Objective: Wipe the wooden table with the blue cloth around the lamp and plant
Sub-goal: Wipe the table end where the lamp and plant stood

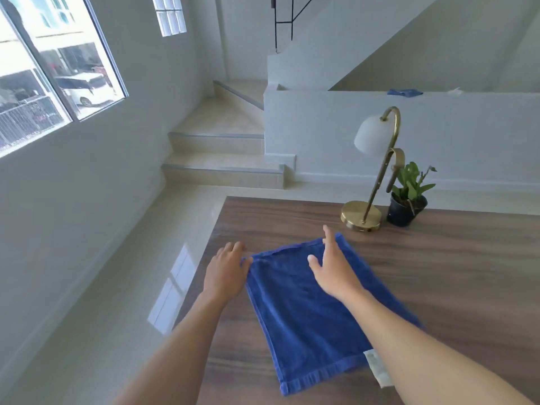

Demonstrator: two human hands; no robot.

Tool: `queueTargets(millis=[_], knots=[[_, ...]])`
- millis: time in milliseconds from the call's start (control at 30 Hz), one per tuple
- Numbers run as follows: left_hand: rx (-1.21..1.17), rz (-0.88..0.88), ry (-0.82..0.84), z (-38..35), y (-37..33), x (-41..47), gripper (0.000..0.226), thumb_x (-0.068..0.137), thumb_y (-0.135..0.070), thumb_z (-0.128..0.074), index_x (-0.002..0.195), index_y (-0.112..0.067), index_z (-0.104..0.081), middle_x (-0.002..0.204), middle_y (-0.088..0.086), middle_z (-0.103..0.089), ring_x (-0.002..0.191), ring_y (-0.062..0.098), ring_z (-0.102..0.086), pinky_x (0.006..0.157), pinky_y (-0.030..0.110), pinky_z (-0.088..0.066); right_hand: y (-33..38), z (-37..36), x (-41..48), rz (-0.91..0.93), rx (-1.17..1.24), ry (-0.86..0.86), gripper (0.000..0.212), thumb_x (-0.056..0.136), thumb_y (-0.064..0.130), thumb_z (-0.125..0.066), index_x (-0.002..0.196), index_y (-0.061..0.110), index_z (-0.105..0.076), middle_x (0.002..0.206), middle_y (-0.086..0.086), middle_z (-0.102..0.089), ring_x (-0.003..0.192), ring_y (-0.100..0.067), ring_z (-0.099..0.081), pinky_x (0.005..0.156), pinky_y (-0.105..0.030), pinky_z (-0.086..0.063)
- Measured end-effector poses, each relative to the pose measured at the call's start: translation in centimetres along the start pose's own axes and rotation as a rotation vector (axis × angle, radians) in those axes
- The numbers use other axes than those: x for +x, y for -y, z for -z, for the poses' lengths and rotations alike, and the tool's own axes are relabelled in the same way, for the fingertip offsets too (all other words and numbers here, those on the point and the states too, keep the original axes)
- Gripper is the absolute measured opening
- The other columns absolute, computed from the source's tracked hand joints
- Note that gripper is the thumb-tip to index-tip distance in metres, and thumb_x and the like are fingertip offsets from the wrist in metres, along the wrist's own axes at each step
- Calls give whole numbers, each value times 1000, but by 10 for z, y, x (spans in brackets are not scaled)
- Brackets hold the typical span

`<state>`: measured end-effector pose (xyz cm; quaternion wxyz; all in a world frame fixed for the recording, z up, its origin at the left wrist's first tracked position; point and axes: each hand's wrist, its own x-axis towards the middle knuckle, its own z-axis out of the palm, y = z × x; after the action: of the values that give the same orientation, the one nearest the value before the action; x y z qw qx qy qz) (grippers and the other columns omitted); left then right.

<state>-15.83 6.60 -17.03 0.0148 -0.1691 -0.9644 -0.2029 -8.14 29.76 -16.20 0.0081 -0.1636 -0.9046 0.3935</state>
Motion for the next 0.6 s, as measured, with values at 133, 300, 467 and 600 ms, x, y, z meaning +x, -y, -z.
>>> queueTargets(millis=[133, 300, 467, 600], knots=[[59, -92, 64, -36, 37, -1, 50, 95, -50, -34, 135, -23, -45, 140, -4, -45, 132, 19, -37, 108, 34, -27, -18, -67, -7, -122, -537, -69, 74, 100, 54, -24, 155, 8, -3, 164, -11, -3, 150, -30, 5, 121, -50, 2], [37, -137, -51, -47, 48, 8, 59, 97, -54, -24, 142, -20, -40, 137, -2, -47, 130, 19, -36, 111, 33, -22, -1, -84, 33, -212, -661, -95, 78, 97, 56, -14, 154, 5, 4, 163, -13, 9, 149, -34, 12, 119, -55, 8], [59, -137, -57, -48, 52, 10, 63, 96, -54, -27, 144, -14, -39, 137, 2, -49, 129, 22, -41, 109, 37, -28, 19, -88, 133, -191, -651, -92, 75, 98, 54, -18, 155, 8, -5, 164, -11, 3, 150, -32, 6, 118, -56, 4], [70, -140, -79, -50, 46, 9, 57, 96, -49, -35, 134, -10, -51, 132, 4, -54, 127, 23, -41, 107, 36, -25, 29, -94, 171, 66, -629, -72, 65, 97, 53, -30, 151, 16, -28, 160, -4, -22, 148, -28, -16, 118, -48, -13]])
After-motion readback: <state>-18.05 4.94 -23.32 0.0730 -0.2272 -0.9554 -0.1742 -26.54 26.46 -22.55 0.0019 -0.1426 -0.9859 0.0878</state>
